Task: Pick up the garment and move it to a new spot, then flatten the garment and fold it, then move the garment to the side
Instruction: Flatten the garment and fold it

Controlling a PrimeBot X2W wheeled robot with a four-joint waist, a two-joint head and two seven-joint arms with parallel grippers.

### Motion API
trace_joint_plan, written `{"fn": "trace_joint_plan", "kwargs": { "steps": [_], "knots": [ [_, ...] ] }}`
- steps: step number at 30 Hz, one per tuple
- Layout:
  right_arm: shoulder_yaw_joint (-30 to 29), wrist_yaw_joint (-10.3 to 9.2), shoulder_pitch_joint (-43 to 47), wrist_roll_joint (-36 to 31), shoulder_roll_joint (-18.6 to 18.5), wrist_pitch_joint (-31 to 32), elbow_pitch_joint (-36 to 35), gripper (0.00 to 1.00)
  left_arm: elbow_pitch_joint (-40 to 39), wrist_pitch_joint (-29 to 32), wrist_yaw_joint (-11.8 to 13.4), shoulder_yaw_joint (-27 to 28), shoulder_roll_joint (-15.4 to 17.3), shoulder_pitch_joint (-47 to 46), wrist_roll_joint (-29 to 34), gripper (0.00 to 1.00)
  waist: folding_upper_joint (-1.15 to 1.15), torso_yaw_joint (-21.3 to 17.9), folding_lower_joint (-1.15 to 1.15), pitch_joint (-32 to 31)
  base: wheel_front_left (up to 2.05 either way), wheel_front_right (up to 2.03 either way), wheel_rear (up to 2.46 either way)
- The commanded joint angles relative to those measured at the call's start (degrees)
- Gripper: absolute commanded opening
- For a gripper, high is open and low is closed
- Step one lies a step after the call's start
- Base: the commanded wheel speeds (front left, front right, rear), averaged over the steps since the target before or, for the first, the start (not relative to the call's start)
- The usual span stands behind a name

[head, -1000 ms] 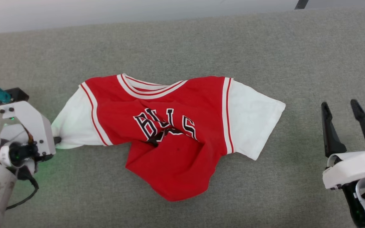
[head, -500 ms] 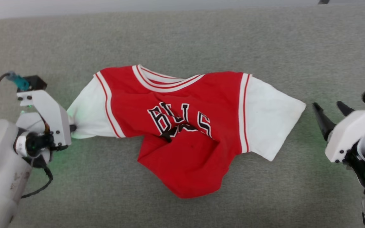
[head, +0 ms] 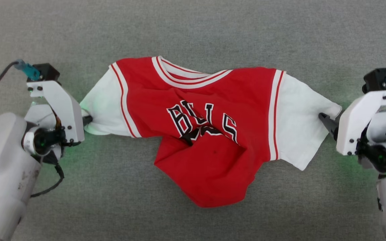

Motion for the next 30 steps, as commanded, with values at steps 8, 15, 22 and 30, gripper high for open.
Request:
{"fn": "trace_joint_plan", "kwargs": {
  "steps": [8,15,22,30],
  "knots": [
    [1.66,0.01,-3.63,1.14,0.45,6.96,5.33,0.0,2.77,-0.16,-0.89,-1.57,-3.02,0.89,-0.29,0.0,0.0,-0.01,0.0,-0.37,0.0,0.0,0.0],
    [1.24,0.01,-9.78,2.51,-0.43,6.34,7.16,0.0,3.68,-0.8,-1.85,-1.5,-3.0,-2.04,0.19,0.0,0.0,0.16,0.0,-2.68,0.0,0.0,0.0],
    [1.85,0.01,-16.38,3.88,-1.14,-0.11,8.48,0.0,3.82,-2.01,-2.89,-1.34,-2.55,-7.24,1.52,0.0,0.0,0.68,0.0,-6.58,0.0,0.0,0.0],
    [5.41,0.01,-23.57,4.2,-2.59,-7.93,12.59,0.0,4.6,-3.57,-3.61,-1.75,-3.24,-13.42,3.08,0.0,0.0,1.83,0.0,-12.25,0.0,0.0,0.0]
  ]
}}
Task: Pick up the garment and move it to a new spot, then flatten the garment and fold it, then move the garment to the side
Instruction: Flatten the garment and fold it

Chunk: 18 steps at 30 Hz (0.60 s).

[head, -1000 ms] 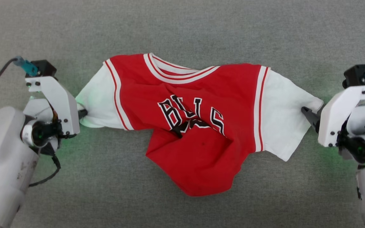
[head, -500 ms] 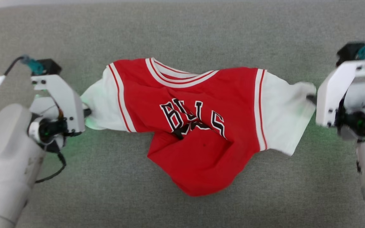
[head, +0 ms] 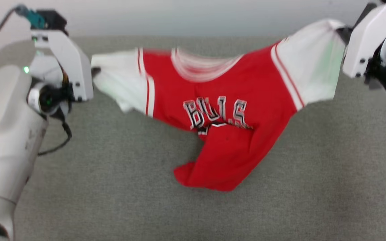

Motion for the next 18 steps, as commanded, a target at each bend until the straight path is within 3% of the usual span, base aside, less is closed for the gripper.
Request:
{"fn": "trace_joint_plan", "kwargs": {
  "steps": [1,18],
  "knots": [
    [0.65,0.02,-1.39,0.12,-0.44,-1.37,0.51,0.0,0.39,-0.49,-0.1,0.15,-0.13,-1.25,0.27,0.0,0.0,0.91,0.0,-2.82,0.0,0.0,0.0],
    [8.93,0.01,-16.54,-1.68,-3.07,-24.84,14.92,0.0,5.43,-13.24,-1.81,-0.16,-2.78,-15.54,5.32,0.0,0.0,2.12,0.0,-10.89,0.0,0.0,0.0]
  ]
}}
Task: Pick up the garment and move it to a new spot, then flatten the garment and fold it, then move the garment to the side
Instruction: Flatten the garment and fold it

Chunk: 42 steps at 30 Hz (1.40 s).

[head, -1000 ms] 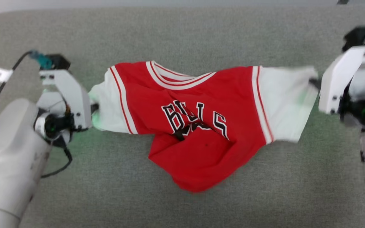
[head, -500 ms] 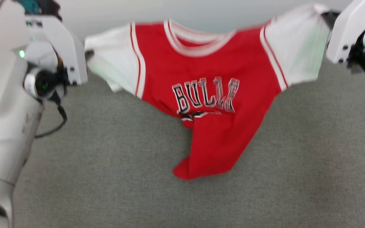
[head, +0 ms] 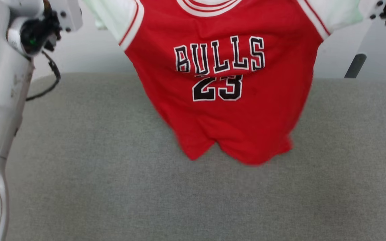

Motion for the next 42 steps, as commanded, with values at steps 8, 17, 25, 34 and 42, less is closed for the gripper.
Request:
{"fn": "trace_joint_plan", "kwargs": {
  "steps": [8,17,25,34,42],
  "knots": [
    [3.83,0.0,-5.83,1.05,0.47,-3.59,6.28,0.0,3.55,-1.67,-0.43,-0.29,-1.6,-4.67,0.78,0.0,0.0,0.1,0.0,-0.6,0.0,0.0,0.0],
    [5.76,0.0,-13.77,-1.07,-0.76,-8.88,9.88,0.0,4.77,-7.17,0.51,-0.15,-1.97,-10.81,2.75,0.0,0.0,-0.37,0.0,7.71,0.0,0.0,0.0],
    [6.44,0.0,-23.94,-11.13,-1.71,-21.04,12.63,0.0,4.67,-17.55,2.77,0.47,-2.87,-20.4,6.31,0.0,0.0,-0.51,0.0,20.69,0.0,0.0,0.0],
    [2.34,-0.01,-32.73,-28.48,-3.23,-31.1,10.6,0.0,5.4,-31.17,4.28,3.98,-5.43,-30.71,6.49,0.0,0.0,1.73,0.0,33.6,0.0,0.0,0.0],
    [-2.58,-0.02,-33.22,-40.41,-4.13,-31.44,-1.82,0.0,4.77,-38.67,2.18,8.54,-7.71,-35.74,5.63,0.0,0.0,5.53,0.0,45.24,0.0,0.0,0.0]
  ]
}}
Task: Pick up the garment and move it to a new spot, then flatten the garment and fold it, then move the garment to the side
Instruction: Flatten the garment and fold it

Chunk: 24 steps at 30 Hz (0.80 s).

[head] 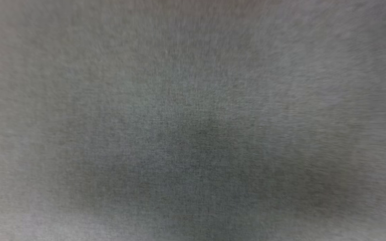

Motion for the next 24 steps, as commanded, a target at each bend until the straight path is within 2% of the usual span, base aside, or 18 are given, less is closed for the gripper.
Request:
{"fn": "trace_joint_plan", "kwargs": {
  "steps": [1,5,11,19,24],
  "knots": [
    [-0.04,-0.04,1.11,-0.87,-0.25,0.01,-0.57,0.0,-0.9,-0.25,-0.2,0.82,0.01,-0.57,0.26,0.0,0.0,4.14,0.0,10.72,0.0,0.0,0.0],
    [-0.53,-0.05,3.41,-2.03,0.38,0.0,-2.32,0.0,-5.22,-0.24,0.02,7.07,-0.24,4.11,2.13,0.0,0.0,4.87,0.0,13.66,0.0,0.0,0.0],
    [-0.83,-0.05,6.59,-0.69,1.7,-0.02,1.25,0.0,-4.82,-0.26,-1.04,11.32,-2.33,9.75,5.89,0.0,0.0,5.73,0.0,14.06,0.0,0.0,0.0],
    [2.13,-0.05,10.37,3.89,0.85,-0.03,2.48,0.0,1.0,-0.27,-3.23,11.73,-5.31,13.42,6.39,0.0,0.0,6.46,0.0,9.0,0.0,0.0,0.0],
    [4.61,-0.05,16.09,10.25,-1.54,-0.02,2.37,0.0,3.17,1.11,-3.63,7.7,-7.12,17.24,4.16,0.0,0.0,7.22,0.0,2.96,0.0,0.0,0.0]
  ]
}}
